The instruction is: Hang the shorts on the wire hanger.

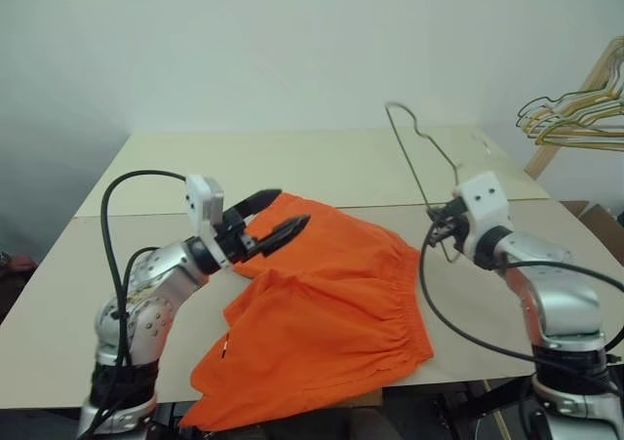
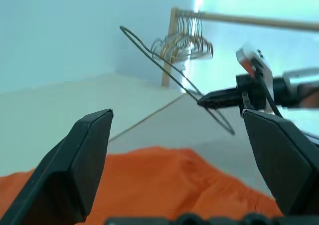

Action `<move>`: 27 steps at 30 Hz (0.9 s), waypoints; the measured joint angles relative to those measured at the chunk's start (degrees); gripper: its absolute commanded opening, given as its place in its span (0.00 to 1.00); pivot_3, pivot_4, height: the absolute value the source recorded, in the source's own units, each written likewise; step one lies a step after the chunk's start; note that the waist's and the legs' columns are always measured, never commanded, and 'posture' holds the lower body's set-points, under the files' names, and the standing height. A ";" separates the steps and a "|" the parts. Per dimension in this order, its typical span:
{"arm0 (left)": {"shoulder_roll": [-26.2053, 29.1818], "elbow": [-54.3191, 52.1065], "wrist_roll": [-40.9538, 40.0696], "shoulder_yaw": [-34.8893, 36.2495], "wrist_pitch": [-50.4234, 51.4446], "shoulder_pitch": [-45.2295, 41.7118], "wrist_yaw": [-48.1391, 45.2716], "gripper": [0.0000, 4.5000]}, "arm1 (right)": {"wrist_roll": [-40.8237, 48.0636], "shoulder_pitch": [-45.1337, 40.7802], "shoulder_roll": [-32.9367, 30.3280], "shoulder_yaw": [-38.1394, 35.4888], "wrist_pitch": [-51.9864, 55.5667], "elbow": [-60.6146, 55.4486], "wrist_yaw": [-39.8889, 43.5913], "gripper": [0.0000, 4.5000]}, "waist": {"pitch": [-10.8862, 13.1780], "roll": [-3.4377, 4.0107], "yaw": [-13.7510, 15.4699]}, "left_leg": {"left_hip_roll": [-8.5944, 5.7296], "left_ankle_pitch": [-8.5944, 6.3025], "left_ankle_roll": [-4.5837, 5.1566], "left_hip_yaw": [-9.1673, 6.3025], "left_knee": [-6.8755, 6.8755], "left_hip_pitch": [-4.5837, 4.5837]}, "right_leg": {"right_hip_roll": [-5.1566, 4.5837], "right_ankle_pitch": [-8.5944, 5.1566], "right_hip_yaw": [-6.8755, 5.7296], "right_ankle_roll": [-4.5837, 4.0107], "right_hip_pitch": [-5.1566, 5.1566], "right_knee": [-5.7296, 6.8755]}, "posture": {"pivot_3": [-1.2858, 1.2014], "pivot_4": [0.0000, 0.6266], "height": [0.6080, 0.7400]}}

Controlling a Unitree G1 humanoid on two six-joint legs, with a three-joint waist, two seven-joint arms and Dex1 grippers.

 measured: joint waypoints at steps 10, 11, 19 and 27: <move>-4.72 3.64 -3.98 1.85 1.35 -5.83 7.45 1.00 | -5.21 3.17 3.91 13.60 -16.27 -6.73 -1.92 0.00 | 0.00 -0.01 -0.25 | -0.07 0.01 -0.01 -0.06 0.02 -0.05 | 0.00 0.00 -0.01 0.00 0.01 -0.12 | 0.47 0.00 1.00; -4.84 3.81 -4.61 2.29 1.69 -5.92 8.00 1.00 | -5.78 3.49 3.98 14.43 -17.74 -6.73 -1.94 0.00 | 0.00 -0.01 -0.25 | -0.07 0.01 -0.01 -0.07 0.03 -0.05 | 0.00 0.00 -0.01 0.00 0.01 -0.11 | 0.47 0.00 1.00; -6.48 3.97 -7.83 3.41 2.88 -6.90 11.78 1.00 | -10.89 5.21 3.42 18.53 -26.77 -5.45 -2.00 0.00 | 0.01 -0.03 -0.20 | -0.08 0.02 -0.02 -0.10 0.03 -0.04 | 0.00 0.00 -0.04 0.00 0.05 -0.12 | 0.47 0.00 1.00; -10.58 5.01 -10.94 4.46 2.86 -7.92 16.88 0.51 | -16.32 5.21 5.10 20.48 -29.66 -2.65 -3.62 0.00 | 0.01 -0.04 -0.18 | -0.09 0.03 -0.03 -0.12 0.03 -0.03 | 0.01 0.00 -0.04 0.00 0.06 -0.13 | 0.47 0.00 1.00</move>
